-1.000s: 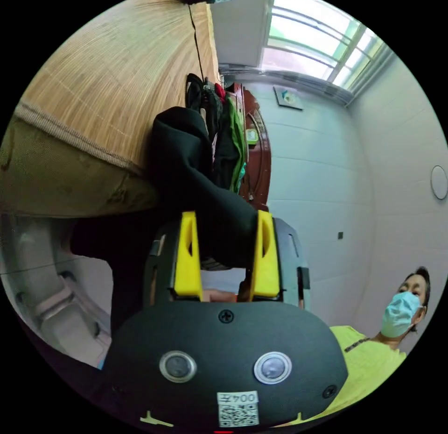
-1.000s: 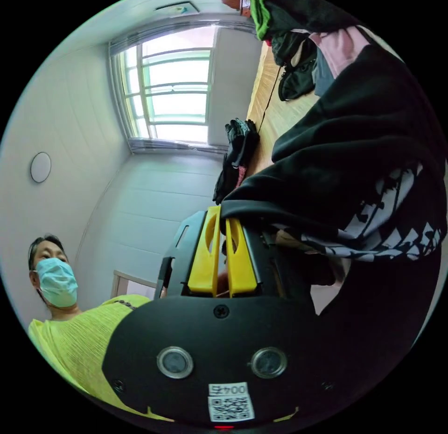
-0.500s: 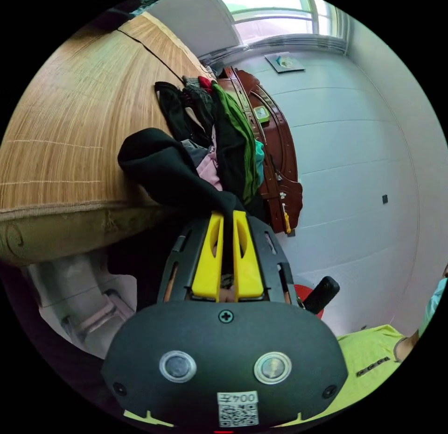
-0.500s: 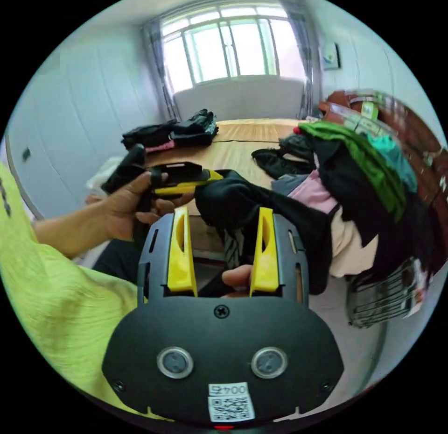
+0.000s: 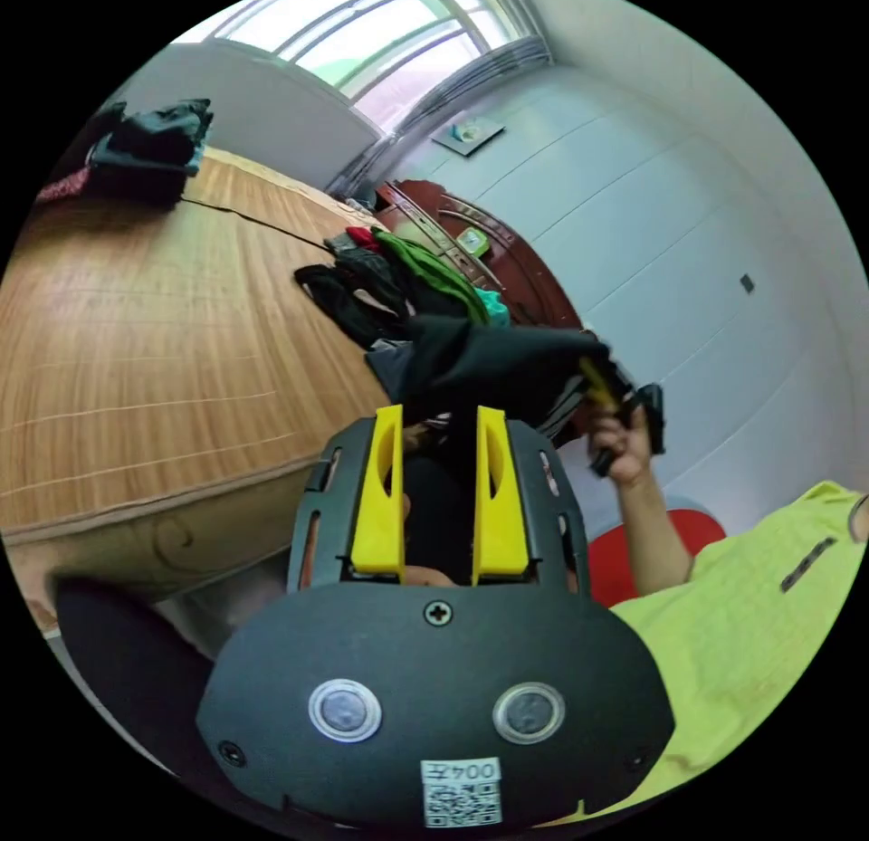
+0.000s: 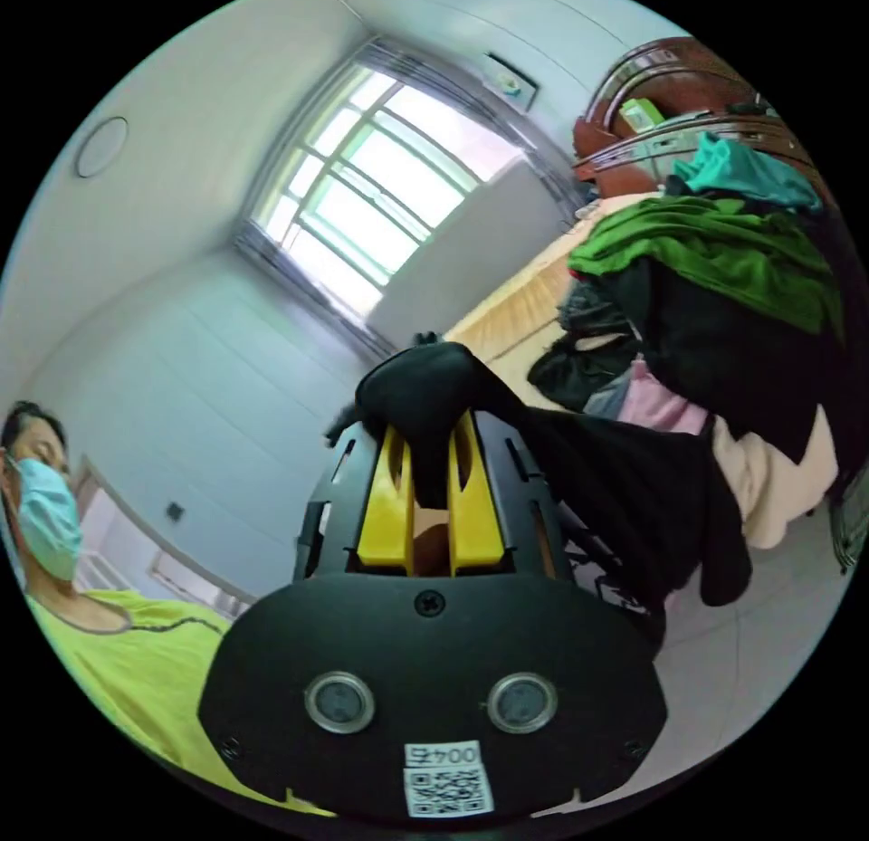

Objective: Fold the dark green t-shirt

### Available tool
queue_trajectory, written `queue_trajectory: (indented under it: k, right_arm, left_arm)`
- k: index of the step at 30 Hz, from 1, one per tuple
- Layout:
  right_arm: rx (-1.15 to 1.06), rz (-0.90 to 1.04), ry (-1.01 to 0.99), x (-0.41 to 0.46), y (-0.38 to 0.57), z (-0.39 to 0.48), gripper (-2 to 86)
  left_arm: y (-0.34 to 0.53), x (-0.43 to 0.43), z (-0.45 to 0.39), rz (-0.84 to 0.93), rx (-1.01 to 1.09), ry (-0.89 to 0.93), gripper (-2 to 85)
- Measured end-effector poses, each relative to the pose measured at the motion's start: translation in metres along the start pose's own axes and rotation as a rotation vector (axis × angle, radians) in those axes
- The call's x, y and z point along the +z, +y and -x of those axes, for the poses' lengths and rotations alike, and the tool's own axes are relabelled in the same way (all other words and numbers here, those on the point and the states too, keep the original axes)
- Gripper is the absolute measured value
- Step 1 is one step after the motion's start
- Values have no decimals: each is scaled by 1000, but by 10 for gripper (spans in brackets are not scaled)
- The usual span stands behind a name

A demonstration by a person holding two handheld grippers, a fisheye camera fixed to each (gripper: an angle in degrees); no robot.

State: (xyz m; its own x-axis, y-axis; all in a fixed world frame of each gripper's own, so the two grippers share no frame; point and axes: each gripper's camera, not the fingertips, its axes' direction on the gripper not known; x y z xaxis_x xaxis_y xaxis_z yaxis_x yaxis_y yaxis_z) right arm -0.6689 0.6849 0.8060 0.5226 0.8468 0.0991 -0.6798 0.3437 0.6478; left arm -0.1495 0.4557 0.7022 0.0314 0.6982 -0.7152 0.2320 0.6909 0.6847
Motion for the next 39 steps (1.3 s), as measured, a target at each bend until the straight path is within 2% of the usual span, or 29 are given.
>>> queue_trajectory:
  k: [4, 9, 13, 17, 19, 21, 22, 24, 25, 28, 30, 32, 33, 34, 35, 37, 39]
  right_arm:
    - [-44, -41, -292, -32, -28, 18, 59]
    - [-172, -83, -693, -56, -55, 71, 60]
    - [-244, -28, -829, -49, -62, 113, 61]
    - [-267, 78, -893, -20, -56, 147, 62]
    - [-258, 119, -896, 0, -53, 152, 63]
    - [-215, 194, -893, 35, -48, 153, 63]
    - [-205, 214, -892, 43, -46, 153, 64]
    - [-199, 297, -875, 77, -37, 160, 64]
    - [-205, 314, -865, 85, -35, 162, 64]
    - [-188, 328, -765, 112, -36, 160, 64]
    - [-79, 285, -700, 132, -50, 136, 66]
    - [4, 257, -655, 154, -61, 115, 72]
    - [52, 254, -631, 172, -69, 102, 80]
    - [77, 251, -608, 182, -73, 95, 85]
    - [114, 239, -530, 202, -80, 80, 96]
    - [219, 229, -400, 233, -84, 46, 108]
    - [454, 239, -363, 263, -61, -11, 108]
  left_arm:
    - [41, -22, -4, 6, 66, -141, 151]
    - [58, -34, -22, -14, 129, -180, 171]
    - [50, -85, -36, -195, 126, -142, 204]
    - [48, -160, -83, -489, 295, -194, 240]
    - [48, -181, -105, -577, 348, -189, 245]
    - [45, -190, -122, -623, 375, -182, 235]
    - [41, -192, -129, -641, 382, -184, 203]
    - [32, -194, -132, -665, 393, -228, 88]
    - [22, -197, -127, -666, 334, -301, 30]
    - [-18, -209, -101, -558, 212, -206, 8]
    - [-38, -217, -82, -563, 95, -114, 13]
    - [-78, -213, -62, -443, -23, -15, 25]
    - [-91, -209, -62, -393, -23, -29, 29]
    - [-117, -198, -62, -280, -7, -117, 41]
    - [-140, -183, -58, -171, -7, -232, 55]
    - [-164, -158, -35, -38, -87, -326, 73]
    - [-170, -137, 0, 53, -176, -305, 86]
